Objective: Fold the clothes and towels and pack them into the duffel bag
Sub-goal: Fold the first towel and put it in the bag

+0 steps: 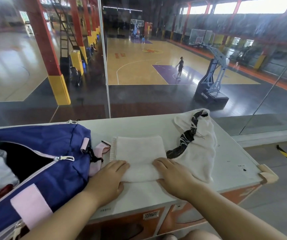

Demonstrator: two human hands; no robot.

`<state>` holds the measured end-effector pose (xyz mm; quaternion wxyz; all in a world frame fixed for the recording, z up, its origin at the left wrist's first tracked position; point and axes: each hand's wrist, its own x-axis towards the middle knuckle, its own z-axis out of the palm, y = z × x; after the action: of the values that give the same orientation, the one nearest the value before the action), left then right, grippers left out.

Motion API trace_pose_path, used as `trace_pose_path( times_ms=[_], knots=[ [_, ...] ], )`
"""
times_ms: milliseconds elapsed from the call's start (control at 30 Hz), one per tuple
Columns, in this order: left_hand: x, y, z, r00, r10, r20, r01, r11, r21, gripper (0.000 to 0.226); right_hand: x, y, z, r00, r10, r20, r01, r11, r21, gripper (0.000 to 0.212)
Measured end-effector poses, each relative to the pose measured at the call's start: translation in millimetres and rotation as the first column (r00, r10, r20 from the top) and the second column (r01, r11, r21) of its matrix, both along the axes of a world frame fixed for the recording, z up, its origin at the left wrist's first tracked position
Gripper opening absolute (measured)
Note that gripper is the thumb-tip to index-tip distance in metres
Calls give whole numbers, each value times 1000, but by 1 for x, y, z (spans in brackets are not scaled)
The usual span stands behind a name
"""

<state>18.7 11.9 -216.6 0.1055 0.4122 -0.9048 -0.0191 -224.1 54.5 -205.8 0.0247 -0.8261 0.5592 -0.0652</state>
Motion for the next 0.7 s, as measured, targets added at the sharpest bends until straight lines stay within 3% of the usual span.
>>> trace_pose_path(
  times_ms=[67,100,333,533,700],
  knots=[
    [0,7,6,998,15,-58,-15,1000,1,55,5,5,4,1000,-6,19,6,1000,-6,46],
    [0,9,10,995,54,-89,-46,995,90,52,6,7,8,999,-27,42,27,1000,6,45],
    [15,19,29,889,260,-376,-80,898,432,7,-9,12,31,897,-268,350,122,914,387,35],
    [-1,2,29,854,440,-278,-283,840,463,24,1,-8,33,857,-412,310,287,881,377,26],
    [-16,-20,28,855,506,-116,-411,797,443,27,7,-25,36,867,-487,101,421,827,372,47]
  ],
)
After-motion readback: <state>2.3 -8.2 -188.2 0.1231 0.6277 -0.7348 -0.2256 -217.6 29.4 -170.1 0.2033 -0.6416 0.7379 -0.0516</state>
